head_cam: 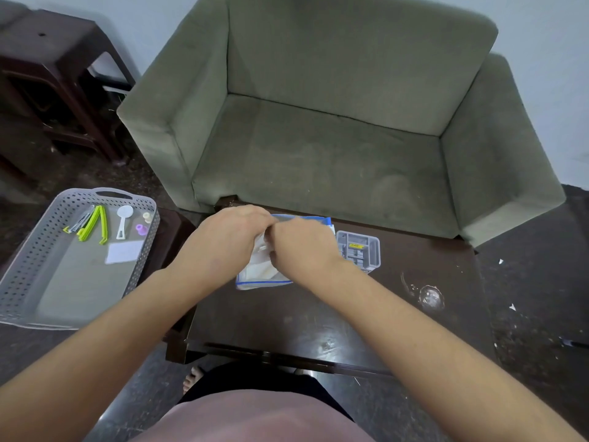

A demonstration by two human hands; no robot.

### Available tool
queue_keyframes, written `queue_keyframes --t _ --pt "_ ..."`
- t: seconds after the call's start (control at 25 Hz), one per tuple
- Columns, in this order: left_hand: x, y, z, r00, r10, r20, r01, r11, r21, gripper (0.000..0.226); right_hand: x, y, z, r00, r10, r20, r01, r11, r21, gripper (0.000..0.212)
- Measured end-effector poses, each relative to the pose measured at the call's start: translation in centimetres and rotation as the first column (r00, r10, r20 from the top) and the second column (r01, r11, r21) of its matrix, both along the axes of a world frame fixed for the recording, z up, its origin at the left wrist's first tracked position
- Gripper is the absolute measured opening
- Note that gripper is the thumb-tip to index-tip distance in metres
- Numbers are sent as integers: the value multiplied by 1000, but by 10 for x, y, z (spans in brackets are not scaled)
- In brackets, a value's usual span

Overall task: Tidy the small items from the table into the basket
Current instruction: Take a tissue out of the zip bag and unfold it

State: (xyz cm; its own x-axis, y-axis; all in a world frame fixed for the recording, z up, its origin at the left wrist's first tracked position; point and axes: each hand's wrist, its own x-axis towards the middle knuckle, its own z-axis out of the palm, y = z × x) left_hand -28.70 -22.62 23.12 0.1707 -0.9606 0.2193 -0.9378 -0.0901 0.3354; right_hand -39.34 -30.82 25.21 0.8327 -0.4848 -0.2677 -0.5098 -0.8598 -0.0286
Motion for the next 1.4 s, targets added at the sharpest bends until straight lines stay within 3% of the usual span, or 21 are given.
queue_keyframes --t 0.12,0.2,0.36,0.48,0.56,0.64,0.76,0.8,0.88,0.96,1.0,1.08,1.16,1.2,1.32,1.4 --pt "7 3 2 999 31 -45 -30 999 42 36 -11 -3 28 992 -87 95 81 995 66 11" --pt "11 2 4 991 25 -132 -7 991 133 39 -23 -14 47 974 -185 131 150 959 242 2" --pt "19 4 -5 952 93 -290 -25 973 231 33 -46 -42 57 875 -434 216 186 712 677 17" --pt "12 6 -23 881 210 -425 -49 932 359 23 -61 -49 46 792 -593 145 233 514 826 12" --pt "4 4 -38 689 315 -653 -47 918 394 33 -67 -50 26 744 -666 56 292 400 869 7" --pt "-5 3 -60 325 428 -843 -118 903 413 37 -72 -49 1 644 -765 -24 329 249 911 6" --pt "-16 2 -96 -167 481 -861 -229 830 509 34 -83 -45 -37 425 -894 -143 280 -20 960 4" --pt "-18 2 -109 -277 442 -853 -261 820 510 34 -87 -44 -49 368 -912 -181 263 -84 961 5" --pt "-19 6 -135 -396 427 -813 -269 792 547 36 -97 -42 -70 276 -925 -263 272 -187 944 5" --pt "-18 18 -165 -406 563 -720 -186 721 668 37 -109 -39 -87 237 -922 -305 297 -230 927 4" --pt "-16 26 -177 -340 681 -648 -157 639 753 40 -114 -38 -93 238 -918 -316 305 -238 922 3" --pt "-15 33 -191 -84 835 -544 -229 516 826 44 -121 -39 -104 267 -903 -337 345 -237 908 2" --pt "-24 26 -183 128 783 -609 -318 614 723 39 -126 -38 -110 326 -880 -345 372 -216 903 3" --pt "-33 17 -170 175 703 -690 -299 705 643 34 -128 -38 -111 360 -868 -341 373 -200 906 3" --pt "-50 -15 -120 170 470 -866 -66 882 466 23 -127 -43 -111 486 -822 -298 397 -97 913 6" --pt "-54 -27 -96 277 368 -887 100 908 408 18 -125 -49 -105 563 -785 -258 403 -11 915 9"
